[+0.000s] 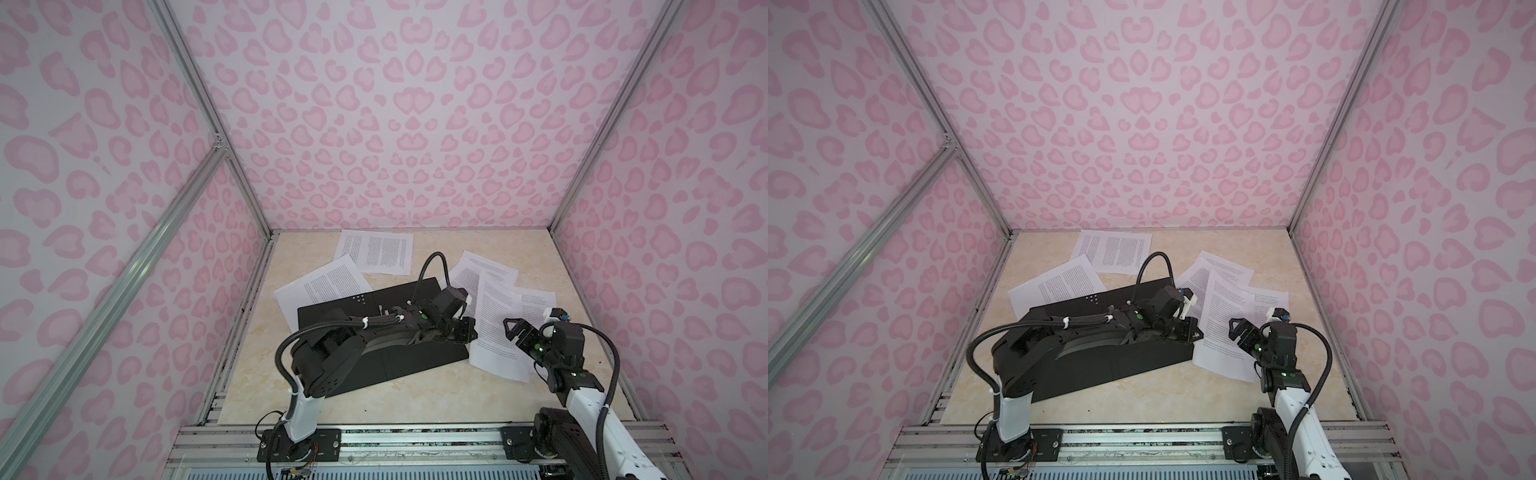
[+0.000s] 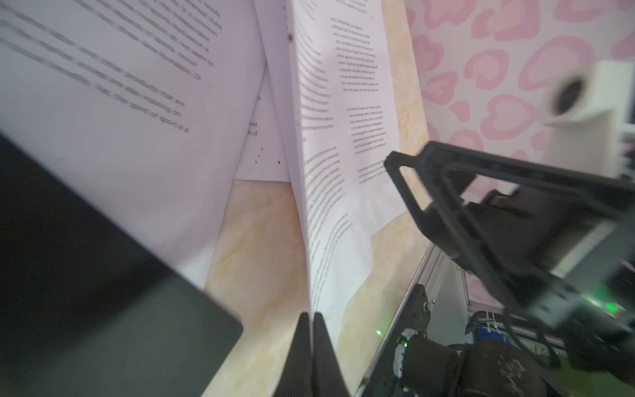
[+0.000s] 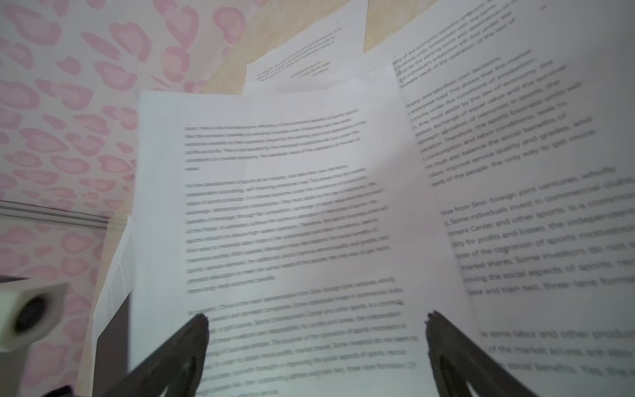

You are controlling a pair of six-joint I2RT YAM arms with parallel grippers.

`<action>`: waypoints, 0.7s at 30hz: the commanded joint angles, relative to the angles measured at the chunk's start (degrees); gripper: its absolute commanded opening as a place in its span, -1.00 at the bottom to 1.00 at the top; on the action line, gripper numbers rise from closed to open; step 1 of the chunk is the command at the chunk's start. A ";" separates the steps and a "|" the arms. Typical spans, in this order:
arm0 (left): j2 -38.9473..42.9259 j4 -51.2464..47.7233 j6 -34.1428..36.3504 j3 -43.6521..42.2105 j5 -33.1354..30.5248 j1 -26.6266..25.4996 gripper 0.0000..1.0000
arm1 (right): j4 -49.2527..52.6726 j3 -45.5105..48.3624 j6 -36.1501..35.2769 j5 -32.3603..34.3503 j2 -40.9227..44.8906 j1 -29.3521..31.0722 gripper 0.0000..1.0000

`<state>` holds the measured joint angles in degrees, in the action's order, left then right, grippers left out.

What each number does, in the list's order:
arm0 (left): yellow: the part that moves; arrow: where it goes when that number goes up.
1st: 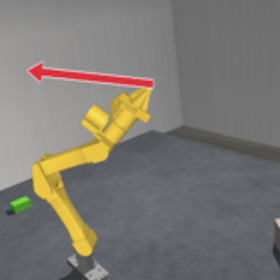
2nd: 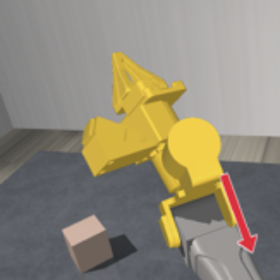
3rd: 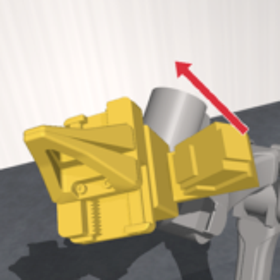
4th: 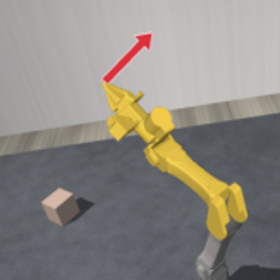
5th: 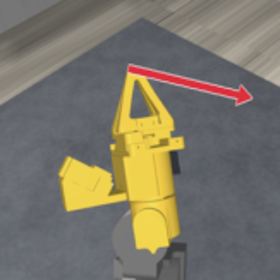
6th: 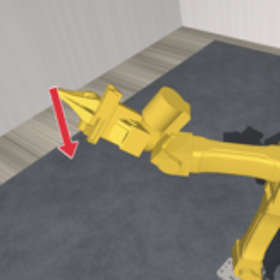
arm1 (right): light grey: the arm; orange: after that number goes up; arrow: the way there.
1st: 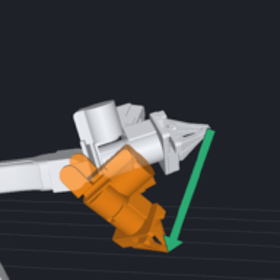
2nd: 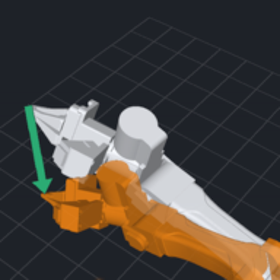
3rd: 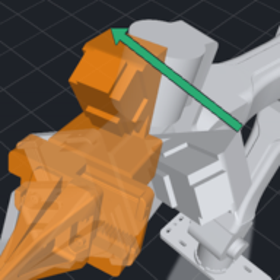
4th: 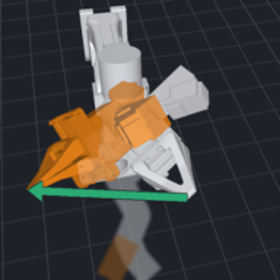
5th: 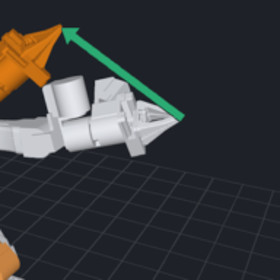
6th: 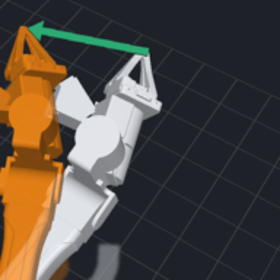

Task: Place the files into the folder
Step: 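Carry the white sheet onto the open folder with the left gripper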

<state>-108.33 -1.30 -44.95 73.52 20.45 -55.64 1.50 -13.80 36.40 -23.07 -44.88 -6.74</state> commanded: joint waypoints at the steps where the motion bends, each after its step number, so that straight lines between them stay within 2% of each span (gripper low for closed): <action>1: 14.38 -2.81 1.72 -4.92 -2.87 2.46 -0.94 | -1.77 0.05 -0.71 -0.97 -0.65 0.73 0.96; 7: 29.54 -7.14 2.67 -19.96 -4.35 12.05 -0.94 | -1.02 -0.50 -2.20 1.44 0.69 4.26 0.96; 14: 45.21 -13.82 5.76 -36.94 -7.59 24.90 -0.93 | -1.43 -4.02 -5.81 6.36 -4.36 15.08 0.96; 17: 47.72 -14.36 7.00 -41.69 -9.09 28.59 -0.93 | -3.57 -4.99 -6.08 7.37 -7.32 19.64 0.96; 21: 45.49 -13.83 8.54 -43.42 -10.41 31.56 -0.94 | -7.01 -8.46 -4.49 9.16 -13.05 27.77 0.96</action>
<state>-61.82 -15.29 -38.72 30.68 11.99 -25.15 -0.78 -20.80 31.73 -16.12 -55.37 17.69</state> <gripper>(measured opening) 0.050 0.979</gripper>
